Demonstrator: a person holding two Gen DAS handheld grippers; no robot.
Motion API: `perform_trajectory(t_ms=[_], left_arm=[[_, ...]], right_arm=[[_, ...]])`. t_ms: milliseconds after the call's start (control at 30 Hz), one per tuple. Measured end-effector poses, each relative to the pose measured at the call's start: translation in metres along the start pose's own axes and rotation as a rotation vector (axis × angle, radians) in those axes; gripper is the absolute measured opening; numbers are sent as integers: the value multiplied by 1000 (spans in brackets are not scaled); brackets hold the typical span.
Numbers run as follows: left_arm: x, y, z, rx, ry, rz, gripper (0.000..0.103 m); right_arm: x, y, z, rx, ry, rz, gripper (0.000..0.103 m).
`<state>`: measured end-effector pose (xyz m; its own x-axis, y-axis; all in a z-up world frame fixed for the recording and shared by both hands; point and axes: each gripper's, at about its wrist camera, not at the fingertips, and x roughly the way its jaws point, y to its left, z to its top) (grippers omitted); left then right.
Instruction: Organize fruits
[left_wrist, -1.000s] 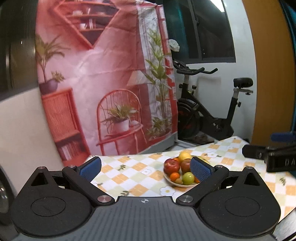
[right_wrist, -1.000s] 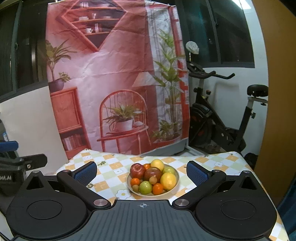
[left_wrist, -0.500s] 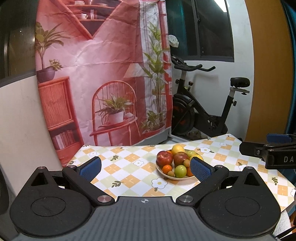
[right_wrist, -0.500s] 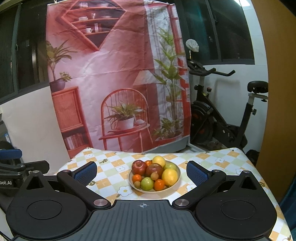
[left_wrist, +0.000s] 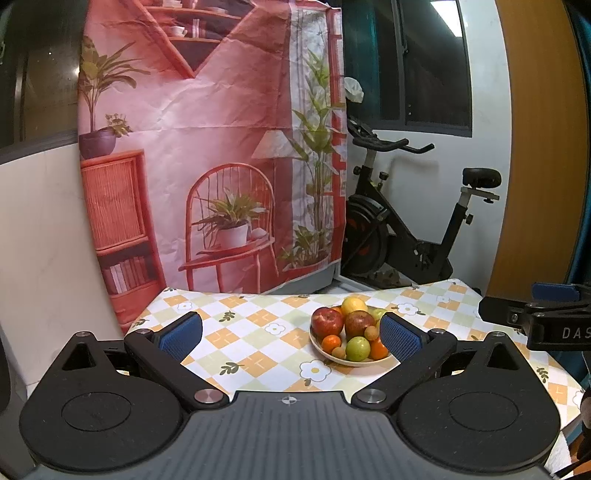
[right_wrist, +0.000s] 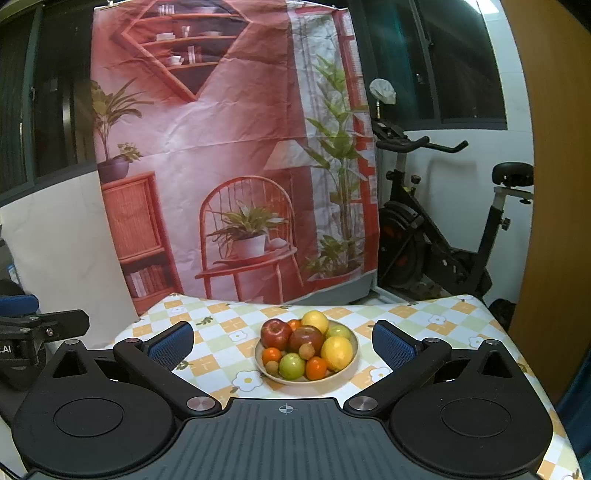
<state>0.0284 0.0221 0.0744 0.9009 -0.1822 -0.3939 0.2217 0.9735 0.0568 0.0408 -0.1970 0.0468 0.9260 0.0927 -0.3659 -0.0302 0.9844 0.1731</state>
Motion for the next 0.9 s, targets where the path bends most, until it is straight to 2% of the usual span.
perform_trajectory(t_ms=[900], left_arm=[[-2, 2, -1, -14, -1, -6, 103]], right_arm=[[0, 0, 0, -1, 0, -1, 102]])
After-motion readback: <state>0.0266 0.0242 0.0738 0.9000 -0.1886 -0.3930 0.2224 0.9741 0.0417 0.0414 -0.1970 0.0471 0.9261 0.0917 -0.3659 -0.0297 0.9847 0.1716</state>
